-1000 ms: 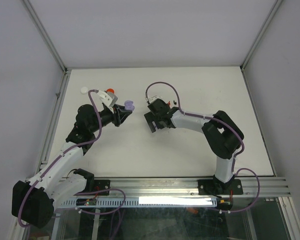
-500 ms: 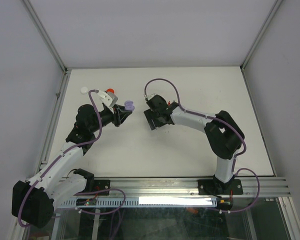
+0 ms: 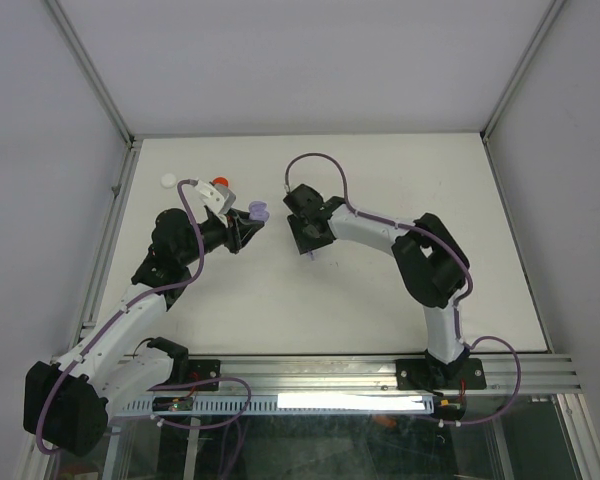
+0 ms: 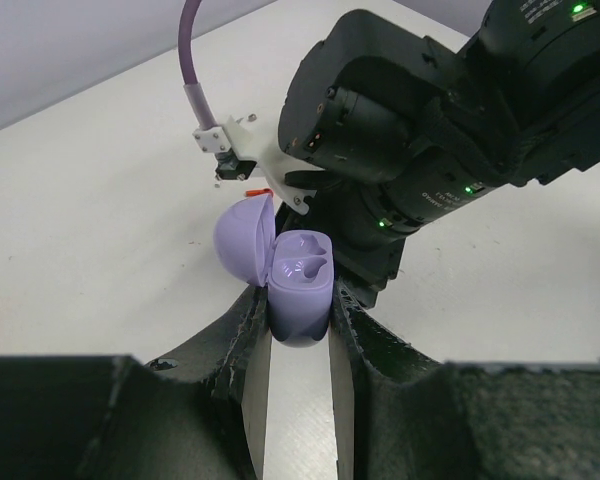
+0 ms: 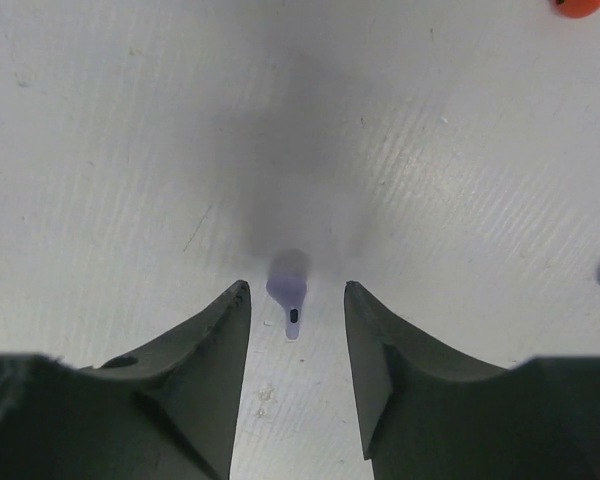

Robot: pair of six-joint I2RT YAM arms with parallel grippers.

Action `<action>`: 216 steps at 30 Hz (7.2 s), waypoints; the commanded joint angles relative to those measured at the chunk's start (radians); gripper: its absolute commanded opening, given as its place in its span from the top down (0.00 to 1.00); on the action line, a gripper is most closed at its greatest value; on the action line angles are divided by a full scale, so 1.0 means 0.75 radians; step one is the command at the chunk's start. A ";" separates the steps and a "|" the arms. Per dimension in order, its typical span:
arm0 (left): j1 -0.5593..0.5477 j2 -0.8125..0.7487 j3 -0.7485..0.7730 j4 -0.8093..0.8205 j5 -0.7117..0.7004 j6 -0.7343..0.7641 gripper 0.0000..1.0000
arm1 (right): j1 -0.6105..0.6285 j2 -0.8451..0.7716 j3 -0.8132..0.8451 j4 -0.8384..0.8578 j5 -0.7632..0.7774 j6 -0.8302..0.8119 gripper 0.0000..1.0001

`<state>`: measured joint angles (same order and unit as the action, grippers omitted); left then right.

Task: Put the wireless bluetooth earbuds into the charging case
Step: Pick up the earbud from the center of the board, then place the earbud in the charging case, then pick up the earbud from the center of the board.

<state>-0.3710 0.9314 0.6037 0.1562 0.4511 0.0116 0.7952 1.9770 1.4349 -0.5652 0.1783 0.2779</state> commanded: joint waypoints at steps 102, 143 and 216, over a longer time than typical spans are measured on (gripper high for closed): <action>0.011 -0.152 -0.292 0.951 0.323 -0.121 1.00 | 0.332 -1.005 -0.536 1.371 -0.336 -0.293 0.85; 0.012 -0.147 -0.274 0.928 0.328 -0.155 1.00 | 0.363 -0.932 -0.533 1.292 -0.276 -0.407 0.86; 0.011 -0.184 -0.193 0.612 0.065 -0.069 1.00 | -0.572 -0.315 -0.347 0.475 -0.470 -0.134 0.36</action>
<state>-0.3710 0.8108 0.4187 0.5949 0.4984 -0.0612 0.3908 1.7073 1.1015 -0.2481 -0.1246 0.1753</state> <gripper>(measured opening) 0.254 0.642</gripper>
